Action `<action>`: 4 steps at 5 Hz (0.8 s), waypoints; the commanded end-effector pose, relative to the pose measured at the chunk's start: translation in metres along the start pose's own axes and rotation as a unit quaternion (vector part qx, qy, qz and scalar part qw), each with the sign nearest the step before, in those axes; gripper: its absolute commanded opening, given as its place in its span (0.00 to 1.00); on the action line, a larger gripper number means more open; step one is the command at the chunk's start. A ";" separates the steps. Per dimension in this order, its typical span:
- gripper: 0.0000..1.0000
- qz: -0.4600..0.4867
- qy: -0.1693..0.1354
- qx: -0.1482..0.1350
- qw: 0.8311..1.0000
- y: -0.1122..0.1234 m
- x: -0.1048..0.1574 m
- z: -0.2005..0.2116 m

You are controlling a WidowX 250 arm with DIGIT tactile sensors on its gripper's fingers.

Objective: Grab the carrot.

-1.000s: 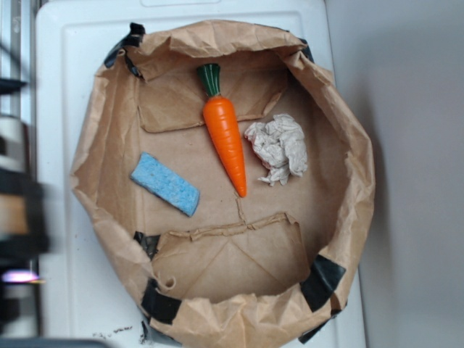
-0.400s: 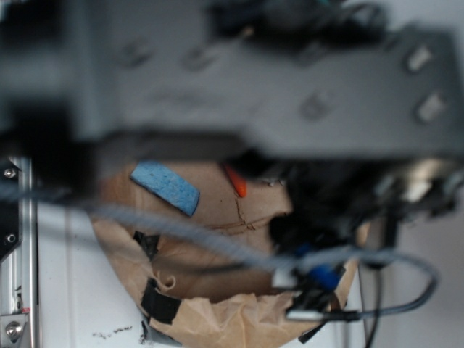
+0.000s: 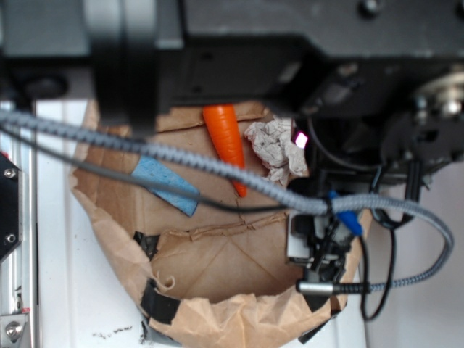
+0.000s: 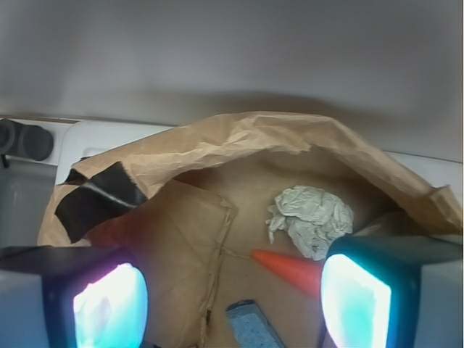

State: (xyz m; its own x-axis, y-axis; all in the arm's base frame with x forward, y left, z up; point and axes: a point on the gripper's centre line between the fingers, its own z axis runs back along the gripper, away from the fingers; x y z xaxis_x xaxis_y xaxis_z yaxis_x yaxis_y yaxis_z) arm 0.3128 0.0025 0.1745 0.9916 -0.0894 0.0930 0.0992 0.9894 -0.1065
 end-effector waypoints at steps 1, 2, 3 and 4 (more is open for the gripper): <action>1.00 -0.008 -0.035 0.003 0.999 -0.005 0.008 0.021; 1.00 -0.051 -0.041 0.030 0.997 0.003 -0.017 0.001; 1.00 -0.090 -0.047 0.064 0.993 0.022 -0.034 -0.025; 1.00 -0.118 -0.045 0.077 0.989 0.039 -0.041 -0.042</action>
State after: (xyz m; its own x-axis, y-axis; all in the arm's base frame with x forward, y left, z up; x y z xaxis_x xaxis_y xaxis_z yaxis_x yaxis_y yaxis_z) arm 0.2752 0.0365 0.1105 0.9371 -0.3194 0.1410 0.3130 0.9474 0.0665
